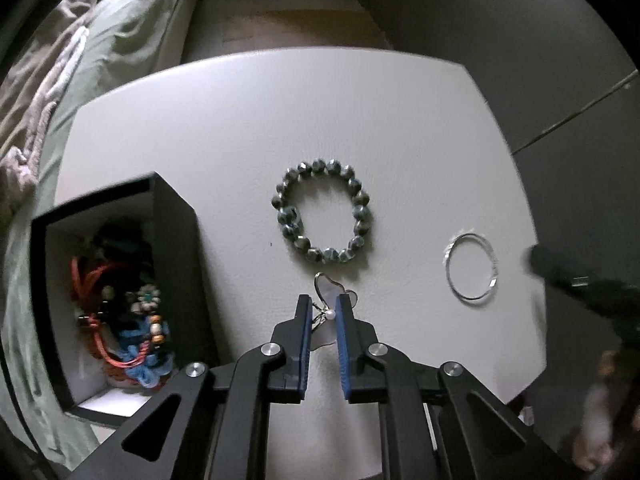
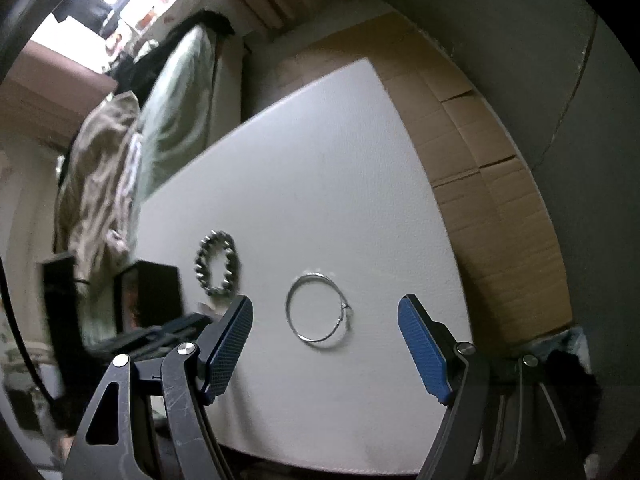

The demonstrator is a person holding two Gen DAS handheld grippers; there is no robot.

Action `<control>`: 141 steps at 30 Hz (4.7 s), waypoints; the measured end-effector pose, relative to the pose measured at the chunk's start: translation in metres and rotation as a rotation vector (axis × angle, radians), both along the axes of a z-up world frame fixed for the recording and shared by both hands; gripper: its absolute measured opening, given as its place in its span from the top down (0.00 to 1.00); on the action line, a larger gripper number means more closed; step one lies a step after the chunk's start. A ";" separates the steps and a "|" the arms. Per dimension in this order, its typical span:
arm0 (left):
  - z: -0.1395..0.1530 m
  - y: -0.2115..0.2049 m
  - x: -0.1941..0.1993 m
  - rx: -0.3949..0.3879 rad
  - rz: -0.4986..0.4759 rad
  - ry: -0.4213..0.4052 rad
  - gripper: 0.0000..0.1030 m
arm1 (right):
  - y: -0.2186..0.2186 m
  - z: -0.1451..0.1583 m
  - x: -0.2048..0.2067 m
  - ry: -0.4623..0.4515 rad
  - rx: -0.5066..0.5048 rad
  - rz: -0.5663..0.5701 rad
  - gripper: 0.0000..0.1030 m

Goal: Organize jewelry
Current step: 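Drop butterfly pendant from left tool into box while right tool grasps silver hoop, then lower the silver hoop into the black box and open the right tool, then grasp the grey-green bead bracelet with the left tool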

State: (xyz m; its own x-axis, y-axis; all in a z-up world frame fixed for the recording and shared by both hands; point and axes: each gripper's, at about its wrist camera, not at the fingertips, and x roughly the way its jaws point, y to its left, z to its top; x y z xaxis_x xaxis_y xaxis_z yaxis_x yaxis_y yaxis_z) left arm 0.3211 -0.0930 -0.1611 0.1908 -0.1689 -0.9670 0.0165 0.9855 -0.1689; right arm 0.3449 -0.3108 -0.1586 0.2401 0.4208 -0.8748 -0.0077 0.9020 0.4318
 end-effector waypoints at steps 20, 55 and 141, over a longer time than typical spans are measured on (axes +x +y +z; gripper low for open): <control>0.089 0.064 -0.041 -0.042 0.094 -0.173 0.88 | 0.040 -0.020 -0.004 -0.040 -0.337 0.117 0.77; 0.034 0.097 -0.037 -0.158 0.104 -0.041 0.88 | 0.101 0.028 -0.009 -0.145 0.108 0.201 0.96; -0.016 -0.042 0.053 0.016 -0.085 -0.032 0.91 | -0.038 0.019 0.007 -0.009 0.165 -0.236 0.39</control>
State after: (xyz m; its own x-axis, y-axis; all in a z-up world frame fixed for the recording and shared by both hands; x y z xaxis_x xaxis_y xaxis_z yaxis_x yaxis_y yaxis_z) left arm 0.3737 -0.1347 -0.1774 0.2072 -0.1706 -0.9633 0.1050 0.9829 -0.1515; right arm 0.3520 -0.3485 -0.1397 0.3560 0.4888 -0.7965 0.1894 0.7969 0.5737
